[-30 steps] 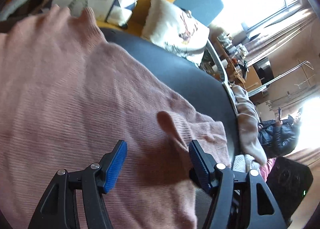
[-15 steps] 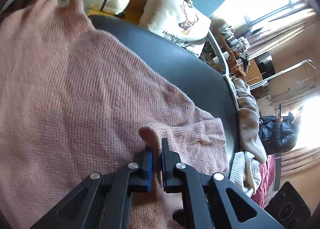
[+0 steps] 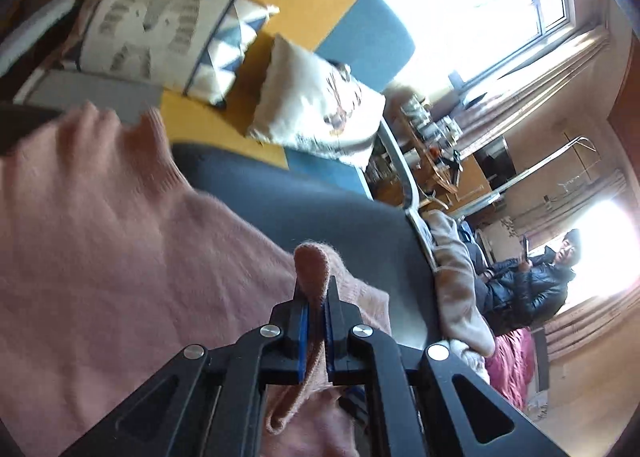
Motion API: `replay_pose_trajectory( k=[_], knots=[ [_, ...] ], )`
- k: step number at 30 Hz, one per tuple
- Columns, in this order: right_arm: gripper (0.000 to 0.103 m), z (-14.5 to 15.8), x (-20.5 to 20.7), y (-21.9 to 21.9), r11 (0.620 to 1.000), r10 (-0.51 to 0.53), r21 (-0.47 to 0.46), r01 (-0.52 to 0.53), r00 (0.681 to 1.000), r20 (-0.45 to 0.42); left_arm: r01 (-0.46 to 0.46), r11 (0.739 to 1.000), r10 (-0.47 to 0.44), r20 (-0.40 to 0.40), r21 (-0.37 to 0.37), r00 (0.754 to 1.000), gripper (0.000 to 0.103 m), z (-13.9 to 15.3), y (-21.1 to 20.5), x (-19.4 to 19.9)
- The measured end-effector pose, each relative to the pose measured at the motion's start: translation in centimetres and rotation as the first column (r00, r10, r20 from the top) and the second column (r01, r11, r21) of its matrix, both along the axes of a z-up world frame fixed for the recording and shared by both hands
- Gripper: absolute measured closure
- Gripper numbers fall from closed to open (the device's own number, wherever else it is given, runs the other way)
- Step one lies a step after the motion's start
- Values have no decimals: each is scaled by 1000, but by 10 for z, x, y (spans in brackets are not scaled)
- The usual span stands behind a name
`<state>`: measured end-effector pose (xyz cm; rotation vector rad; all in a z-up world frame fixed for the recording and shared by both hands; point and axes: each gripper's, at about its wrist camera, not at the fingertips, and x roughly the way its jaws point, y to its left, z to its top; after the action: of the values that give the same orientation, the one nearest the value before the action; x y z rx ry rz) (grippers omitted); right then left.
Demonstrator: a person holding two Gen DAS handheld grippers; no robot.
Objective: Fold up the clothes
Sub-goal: 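Carry the sleeve across the sweater body and lay it down with the right gripper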
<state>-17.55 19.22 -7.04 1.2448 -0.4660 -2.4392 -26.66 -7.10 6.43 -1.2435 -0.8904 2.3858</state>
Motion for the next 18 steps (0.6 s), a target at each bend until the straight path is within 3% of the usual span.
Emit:
replay_pose_trajectory(
  k=[5,12,18],
  knots=[
    [75,-11,-3,7,999,-45,-5,45,999,15,-49,996,51,19,-69,999,98,2,-45,4],
    [75,-6,1,-10,993,-28,117,30,999,-18,-142,987,148,80,-76,986,98,-22,-103,20],
    [75,-5,2,-14,987,-19,160,23,999,-26,-165,983,175,129,-85,976,98,-44,-128,32]
  ],
)
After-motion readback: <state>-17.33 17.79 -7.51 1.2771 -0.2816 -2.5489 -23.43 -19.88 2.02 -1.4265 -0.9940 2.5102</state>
